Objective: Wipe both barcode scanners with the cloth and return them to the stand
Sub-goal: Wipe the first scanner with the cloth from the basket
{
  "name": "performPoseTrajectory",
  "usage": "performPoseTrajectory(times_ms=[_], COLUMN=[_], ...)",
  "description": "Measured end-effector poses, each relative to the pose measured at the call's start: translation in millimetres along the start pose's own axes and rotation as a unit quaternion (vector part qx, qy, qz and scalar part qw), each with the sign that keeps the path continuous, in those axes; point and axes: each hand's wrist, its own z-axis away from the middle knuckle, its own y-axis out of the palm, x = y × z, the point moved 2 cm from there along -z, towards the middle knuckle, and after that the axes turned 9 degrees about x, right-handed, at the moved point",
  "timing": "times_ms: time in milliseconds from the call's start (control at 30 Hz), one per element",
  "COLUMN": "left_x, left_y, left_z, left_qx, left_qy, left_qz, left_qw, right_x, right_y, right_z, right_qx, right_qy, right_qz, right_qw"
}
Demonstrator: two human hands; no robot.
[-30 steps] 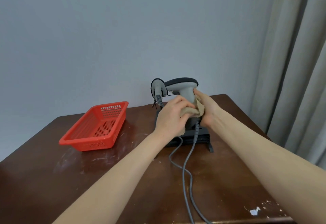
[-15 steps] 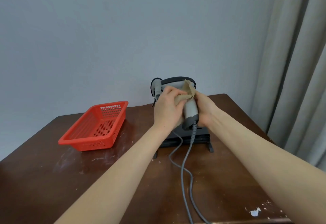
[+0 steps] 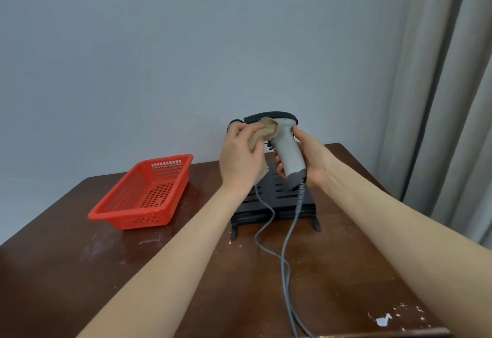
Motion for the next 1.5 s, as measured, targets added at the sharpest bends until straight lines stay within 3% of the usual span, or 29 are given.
performPoseTrajectory(times_ms=[267, 433, 633, 833, 1033, 1200, 1400, 1500], left_x=[-7.4, -3.1, -15.4, -11.9, -30.4, -22.6, -38.7, -27.4], left_y=[26.9, 17.8, 23.3, 11.3, 21.1, 9.9, 18.8, 12.0], left_z=[45.8, 15.7, 39.8, 5.5, 20.7, -4.0, 16.3, 9.3], left_qx=[0.086, 0.064, 0.153, 0.074, 0.17, 0.099, 0.16, 0.132], left_qy=[0.132, 0.014, 0.074, -0.028, 0.05, 0.012, 0.064, 0.076], left_qz=[0.045, 0.062, 0.051, 0.019, -0.027, -0.032, -0.039, -0.047], left_qw=[0.987, 0.996, 0.984, 0.997, 0.984, 0.994, 0.984, 0.987], right_x=[2.6, -2.0, -1.2, -10.1, -9.4, -13.2, -8.0, -9.4], right_y=[-10.2, -5.0, -18.1, -6.4, -14.5, -2.8, -9.7, -4.2], right_z=[2.0, 0.3, -4.4, -5.2, -5.8, -3.8, -5.8, -4.9], right_qx=[-0.038, -0.014, -0.049, -0.036, -0.042, -0.007, -0.001, 0.006], right_qy=[0.001, -0.004, -0.008, -0.013, -0.002, -0.021, -0.015, -0.019], right_qz=[0.039, 0.033, 0.071, 0.029, -0.011, -0.011, -0.012, -0.013], right_qw=[0.999, 0.999, 0.996, 0.999, 0.999, 1.0, 1.0, 1.0])
